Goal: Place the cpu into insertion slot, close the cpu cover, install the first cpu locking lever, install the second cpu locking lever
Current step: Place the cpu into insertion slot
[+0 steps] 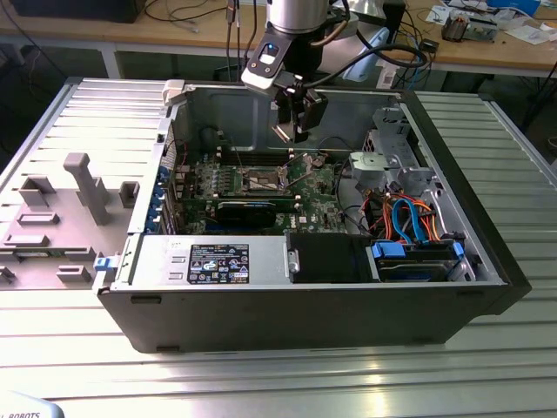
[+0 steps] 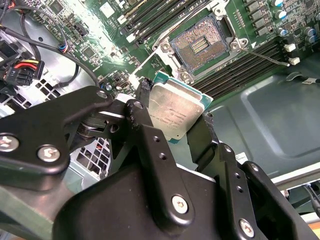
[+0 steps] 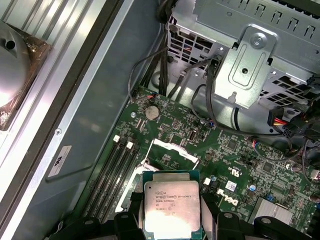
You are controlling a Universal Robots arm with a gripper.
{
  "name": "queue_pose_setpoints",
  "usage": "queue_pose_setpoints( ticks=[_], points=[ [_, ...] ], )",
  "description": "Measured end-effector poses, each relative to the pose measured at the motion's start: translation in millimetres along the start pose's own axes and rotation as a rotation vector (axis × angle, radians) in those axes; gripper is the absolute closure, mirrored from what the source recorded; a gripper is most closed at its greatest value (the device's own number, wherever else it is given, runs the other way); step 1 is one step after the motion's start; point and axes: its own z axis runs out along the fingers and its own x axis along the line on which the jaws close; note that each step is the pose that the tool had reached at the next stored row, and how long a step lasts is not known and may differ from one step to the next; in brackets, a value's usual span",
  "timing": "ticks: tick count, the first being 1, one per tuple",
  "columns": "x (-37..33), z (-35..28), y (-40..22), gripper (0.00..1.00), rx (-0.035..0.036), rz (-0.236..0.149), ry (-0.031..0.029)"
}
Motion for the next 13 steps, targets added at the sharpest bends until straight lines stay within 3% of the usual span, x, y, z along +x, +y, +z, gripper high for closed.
queue_pose_setpoints(
  ticks=[13],
  points=[
    [0.0, 1.6, -0.2, 0.46, -0.0003, 0.017, -0.0015]
  ],
)
